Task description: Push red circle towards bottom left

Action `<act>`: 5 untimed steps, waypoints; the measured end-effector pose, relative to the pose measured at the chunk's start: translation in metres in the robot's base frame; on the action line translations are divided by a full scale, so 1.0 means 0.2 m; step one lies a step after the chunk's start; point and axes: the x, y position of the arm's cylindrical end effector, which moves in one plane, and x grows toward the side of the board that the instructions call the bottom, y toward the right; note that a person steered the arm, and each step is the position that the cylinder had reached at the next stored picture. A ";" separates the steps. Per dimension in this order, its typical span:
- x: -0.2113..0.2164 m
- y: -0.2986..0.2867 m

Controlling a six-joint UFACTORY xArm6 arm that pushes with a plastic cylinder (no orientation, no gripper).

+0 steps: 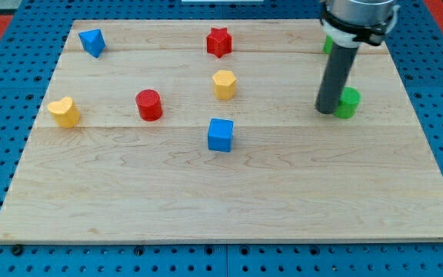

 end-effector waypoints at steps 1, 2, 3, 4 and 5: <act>0.00 0.10; 0.00 0.11; 0.00 0.06; 0.00 0.06; 0.00 -0.15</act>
